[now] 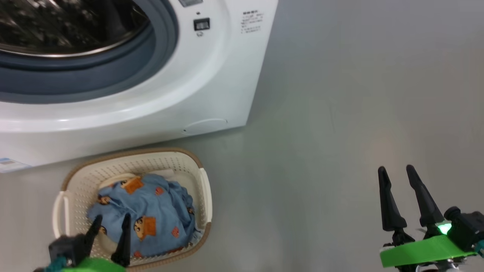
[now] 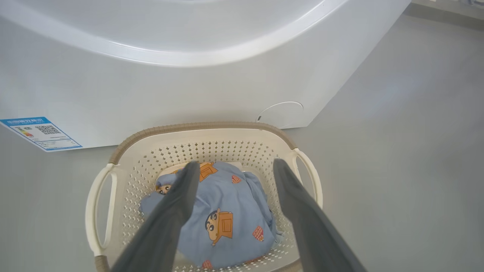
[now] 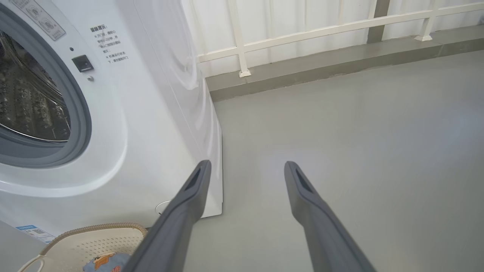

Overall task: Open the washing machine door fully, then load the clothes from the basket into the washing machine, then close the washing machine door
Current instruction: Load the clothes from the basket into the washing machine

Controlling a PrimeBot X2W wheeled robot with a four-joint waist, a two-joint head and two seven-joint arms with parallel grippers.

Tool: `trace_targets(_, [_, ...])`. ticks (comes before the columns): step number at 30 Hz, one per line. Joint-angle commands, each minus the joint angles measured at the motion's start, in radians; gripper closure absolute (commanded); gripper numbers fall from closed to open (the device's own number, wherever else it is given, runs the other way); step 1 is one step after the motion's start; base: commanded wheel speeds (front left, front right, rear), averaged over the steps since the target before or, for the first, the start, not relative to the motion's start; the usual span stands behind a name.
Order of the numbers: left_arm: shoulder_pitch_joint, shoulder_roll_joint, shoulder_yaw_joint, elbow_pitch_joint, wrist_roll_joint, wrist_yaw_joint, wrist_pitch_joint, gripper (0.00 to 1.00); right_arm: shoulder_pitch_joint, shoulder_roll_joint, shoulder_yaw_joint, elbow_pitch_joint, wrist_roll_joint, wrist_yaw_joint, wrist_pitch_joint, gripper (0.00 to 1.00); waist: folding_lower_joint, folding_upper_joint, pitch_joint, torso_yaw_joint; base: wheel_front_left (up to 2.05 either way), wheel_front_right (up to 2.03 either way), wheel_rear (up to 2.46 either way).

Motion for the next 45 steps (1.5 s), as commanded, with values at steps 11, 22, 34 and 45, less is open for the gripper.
trace_targets(11, [-0.190, 0.093, -0.007, 0.150, -0.098, -0.007, 0.104, 0.00, -0.097, -0.010, 0.064, -0.018, 0.041, 0.002, -0.012, 0.00, 0.0000, -0.0001, 0.196, -0.072, 0.00, 0.00, 0.00])
trace_targets(22, [-0.320, 0.134, 0.001, 0.323, -0.115, 0.011, 0.156, 0.00, -0.157, -0.010, 0.088, -0.032, 0.049, 0.002, -0.012, 0.00, 0.0000, -0.0001, 0.304, -0.096, 0.00, 0.00, 0.00])
trace_targets(34, [-0.426, 0.171, 0.002, 0.438, -0.134, 0.015, 0.184, 0.00, -0.204, -0.010, 0.110, -0.039, 0.052, 0.002, -0.012, 0.00, 0.0000, -0.0001, 0.406, -0.107, 0.00, 0.00, 0.00])
trace_targets(45, [-0.484, 0.199, -0.009, 0.461, -0.145, 0.008, 0.183, 0.00, -0.237, -0.010, 0.135, -0.043, 0.055, 0.002, -0.012, 0.00, 0.0000, -0.0001, 0.481, -0.120, 0.00, 0.00, 0.00])
